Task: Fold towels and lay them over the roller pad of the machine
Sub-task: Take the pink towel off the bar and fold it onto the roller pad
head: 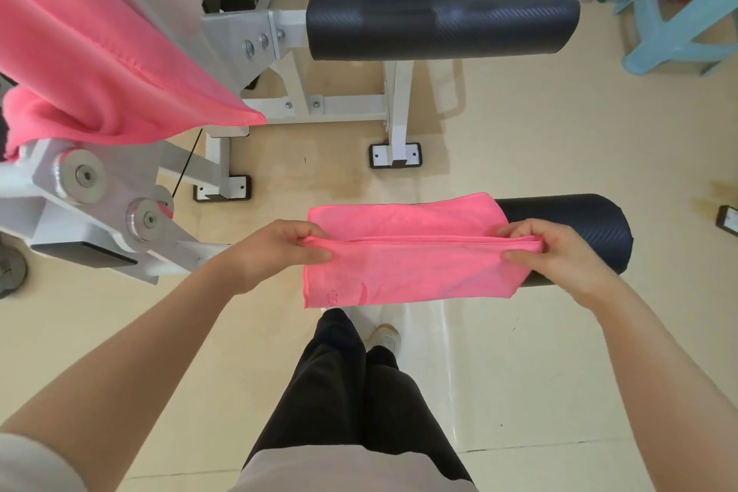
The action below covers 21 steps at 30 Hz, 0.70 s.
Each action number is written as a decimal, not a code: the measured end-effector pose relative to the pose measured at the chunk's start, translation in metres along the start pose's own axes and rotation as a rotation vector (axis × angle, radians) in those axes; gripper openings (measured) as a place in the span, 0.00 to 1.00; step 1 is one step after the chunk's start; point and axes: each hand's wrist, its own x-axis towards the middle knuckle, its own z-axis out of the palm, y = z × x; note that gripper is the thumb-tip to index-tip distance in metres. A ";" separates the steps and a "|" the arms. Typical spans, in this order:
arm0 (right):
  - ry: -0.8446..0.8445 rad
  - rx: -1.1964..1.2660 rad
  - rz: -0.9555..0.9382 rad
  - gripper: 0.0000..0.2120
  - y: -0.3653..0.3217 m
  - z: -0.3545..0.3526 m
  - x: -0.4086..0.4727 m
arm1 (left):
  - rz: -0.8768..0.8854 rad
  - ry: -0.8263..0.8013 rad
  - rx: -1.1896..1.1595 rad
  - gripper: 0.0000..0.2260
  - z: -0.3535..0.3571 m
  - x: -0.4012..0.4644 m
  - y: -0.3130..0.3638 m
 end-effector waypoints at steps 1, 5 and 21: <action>-0.067 0.059 0.020 0.09 -0.003 -0.007 0.000 | 0.024 -0.078 -0.125 0.09 -0.001 -0.005 0.002; -0.279 0.179 -0.048 0.11 -0.030 -0.022 0.008 | 0.051 -0.278 -0.447 0.16 -0.005 -0.011 0.010; 0.390 -0.307 0.187 0.17 0.003 0.031 0.038 | -0.217 0.293 -0.453 0.12 0.006 0.011 -0.022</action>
